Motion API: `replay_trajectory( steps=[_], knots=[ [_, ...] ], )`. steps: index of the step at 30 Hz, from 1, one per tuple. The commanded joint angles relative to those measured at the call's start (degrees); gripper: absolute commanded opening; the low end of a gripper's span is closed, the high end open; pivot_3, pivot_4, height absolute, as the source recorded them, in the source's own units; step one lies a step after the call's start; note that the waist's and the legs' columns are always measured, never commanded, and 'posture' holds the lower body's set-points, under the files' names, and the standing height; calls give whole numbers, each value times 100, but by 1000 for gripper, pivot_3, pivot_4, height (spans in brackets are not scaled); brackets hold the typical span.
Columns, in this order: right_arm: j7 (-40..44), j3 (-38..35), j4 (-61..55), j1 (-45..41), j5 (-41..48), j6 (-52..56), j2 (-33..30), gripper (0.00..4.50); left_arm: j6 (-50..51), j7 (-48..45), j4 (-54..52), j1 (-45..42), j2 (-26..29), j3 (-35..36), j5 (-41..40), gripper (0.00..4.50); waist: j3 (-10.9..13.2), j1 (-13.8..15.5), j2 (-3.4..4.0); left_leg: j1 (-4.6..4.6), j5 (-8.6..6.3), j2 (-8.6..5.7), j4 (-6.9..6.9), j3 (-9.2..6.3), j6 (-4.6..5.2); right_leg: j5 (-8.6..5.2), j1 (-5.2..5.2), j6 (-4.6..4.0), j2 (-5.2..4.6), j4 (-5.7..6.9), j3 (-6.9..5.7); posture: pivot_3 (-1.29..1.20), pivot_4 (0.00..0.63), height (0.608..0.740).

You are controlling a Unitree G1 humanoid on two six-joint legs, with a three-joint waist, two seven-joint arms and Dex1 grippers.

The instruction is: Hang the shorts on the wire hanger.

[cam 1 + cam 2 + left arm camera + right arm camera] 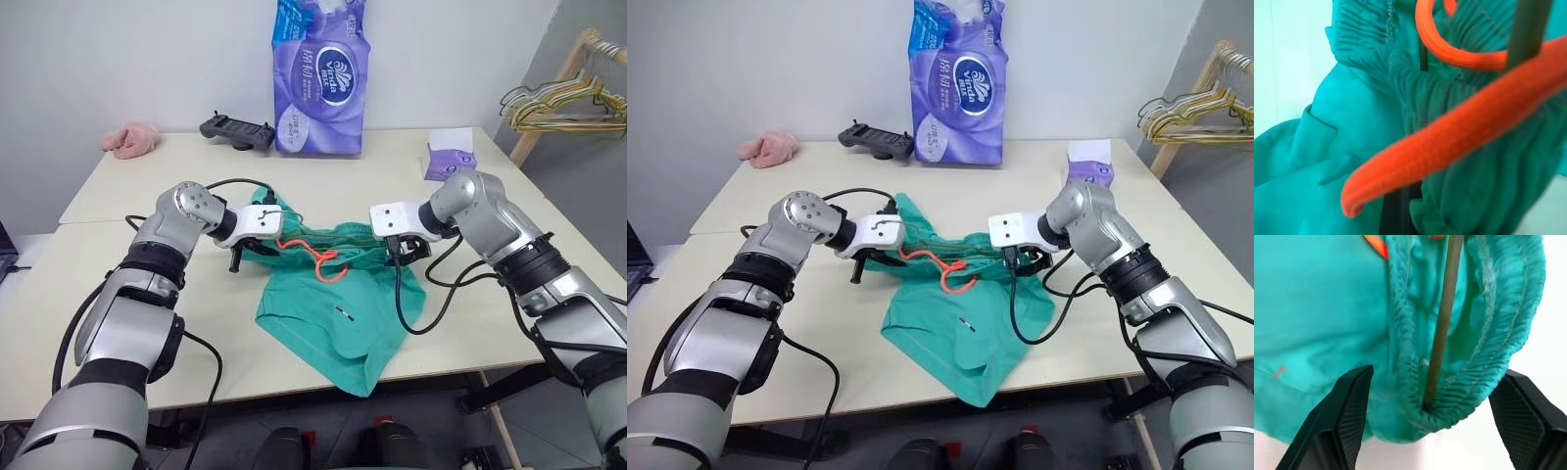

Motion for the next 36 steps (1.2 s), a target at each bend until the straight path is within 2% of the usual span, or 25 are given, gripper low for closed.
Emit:
replay_trajectory(
  steps=[1, 6, 14, 24, 29, 34, 35, 36],
  knots=[
    [-85, -55, -37, 16, -138, -124, 1, 3715, -28, 37, -103, -206, 43, 3, 12, 0, 1, -3, 1, 0, 0, 0, 0, 1, 0, 0, -1, 0, 0, 1, 0, 99, 52, 740],
    [155, -215, -418, 87, -78, -56, -180, 3715, -44, 25, -80, -206, 70, -7, 30, 0, 1, -3, 1, 0, 0, 1, 0, 0, 0, 0, -1, 0, 0, 1, 0, 96, 55, 740],
    [487, -788, -1814, 537, 336, 918, -750, 3715, -43, 85, -8, -206, 103, 25, 52, 0, 2, 3, 3, 0, 0, 0, 0, -5, 1, 0, 2, 0, -1, -2, -2, 98, 64, 740],
    [-179, -835, -1868, 640, 328, 1388, -373, 3715, -46, 109, 117, -337, 19, -2, 82, 0, 4, -2, 5, 1, -1, 0, 0, -1, 1, 0, 1, 0, 0, -4, -1, 83, 66, 740],
    [-344, -828, -1779, 627, 339, 1412, -246, 2131, -85, 98, 175, -378, 53, 5, 89, 0, 4, 2, 5, 0, -1, -1, 0, -2, 1, 0, 1, 0, -1, -2, -2, 92, 67, 740],
    [-424, -814, -1740, 628, 375, 1428, -185, 261, -99, 84, 164, -345, 99, 17, 86, 0, 5, -1, 6, 0, -1, 0, 0, -2, 1, 0, 0, 0, 0, -2, -2, 99, 67, 740],
    [-419, -812, -1741, 613, 377, 1413, -195, 21, -101, 83, 161, -335, 115, 20, 86, 0, 5, -1, 6, 0, -1, 0, 0, -2, 1, 0, 0, 0, 0, -2, -2, 101, 67, 740],
    [-409, -817, -1749, 598, 383, 1418, -206, 21, -101, 83, 160, -327, 127, 23, 87, 0, 5, 0, 6, 0, -1, 0, 0, -2, 1, 0, 1, 0, 0, -2, -2, 101, 67, 740]
  ],
)
